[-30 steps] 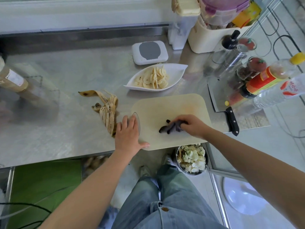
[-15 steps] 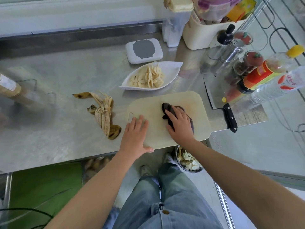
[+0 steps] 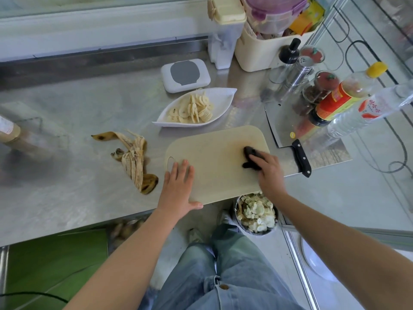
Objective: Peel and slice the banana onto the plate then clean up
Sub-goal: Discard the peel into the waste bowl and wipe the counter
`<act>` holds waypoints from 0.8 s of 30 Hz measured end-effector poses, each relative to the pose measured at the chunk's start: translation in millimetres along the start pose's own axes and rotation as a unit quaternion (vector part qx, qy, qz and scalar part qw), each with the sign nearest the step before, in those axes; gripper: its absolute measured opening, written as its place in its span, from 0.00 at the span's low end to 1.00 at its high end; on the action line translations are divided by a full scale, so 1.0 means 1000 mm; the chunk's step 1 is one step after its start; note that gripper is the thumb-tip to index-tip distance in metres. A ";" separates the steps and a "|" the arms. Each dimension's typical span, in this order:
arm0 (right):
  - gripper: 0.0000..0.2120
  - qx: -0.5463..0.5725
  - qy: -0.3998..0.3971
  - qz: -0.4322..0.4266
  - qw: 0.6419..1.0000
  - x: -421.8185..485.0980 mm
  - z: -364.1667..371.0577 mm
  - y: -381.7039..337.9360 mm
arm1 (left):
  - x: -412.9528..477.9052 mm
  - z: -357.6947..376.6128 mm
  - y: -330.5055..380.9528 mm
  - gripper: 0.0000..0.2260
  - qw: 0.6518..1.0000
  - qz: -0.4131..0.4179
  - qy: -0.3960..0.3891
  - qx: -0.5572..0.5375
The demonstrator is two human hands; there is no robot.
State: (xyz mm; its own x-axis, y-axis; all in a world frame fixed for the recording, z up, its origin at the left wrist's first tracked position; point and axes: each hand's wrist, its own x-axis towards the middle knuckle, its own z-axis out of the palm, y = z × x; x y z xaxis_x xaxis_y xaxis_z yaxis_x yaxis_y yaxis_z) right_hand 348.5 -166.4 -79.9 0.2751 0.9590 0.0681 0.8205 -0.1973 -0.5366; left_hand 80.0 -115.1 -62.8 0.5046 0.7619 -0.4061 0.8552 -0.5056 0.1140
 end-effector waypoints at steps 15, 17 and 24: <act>0.25 0.250 -0.134 0.499 0.819 -0.035 -0.047 -0.008 | -0.001 0.000 -0.002 0.51 1.000 0.000 0.000 -0.019; 0.27 0.334 -0.197 0.541 0.746 -0.035 -0.044 -0.021 | -0.001 0.001 -0.003 0.51 1.000 0.002 0.001 -0.026; 0.15 0.535 -0.144 0.514 0.655 -0.034 -0.020 -0.034 | -0.003 0.001 -0.008 0.46 0.999 0.000 0.002 -0.036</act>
State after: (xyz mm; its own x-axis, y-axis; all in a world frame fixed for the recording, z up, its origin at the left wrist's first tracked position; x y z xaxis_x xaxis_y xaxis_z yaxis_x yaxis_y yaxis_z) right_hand 321.1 -196.2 -46.7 0.1748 0.4609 -0.8701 -0.5868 -0.6609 -0.4679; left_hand 71.6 -114.1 -63.6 0.5041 0.7641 -0.4025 0.8620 -0.4742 0.1794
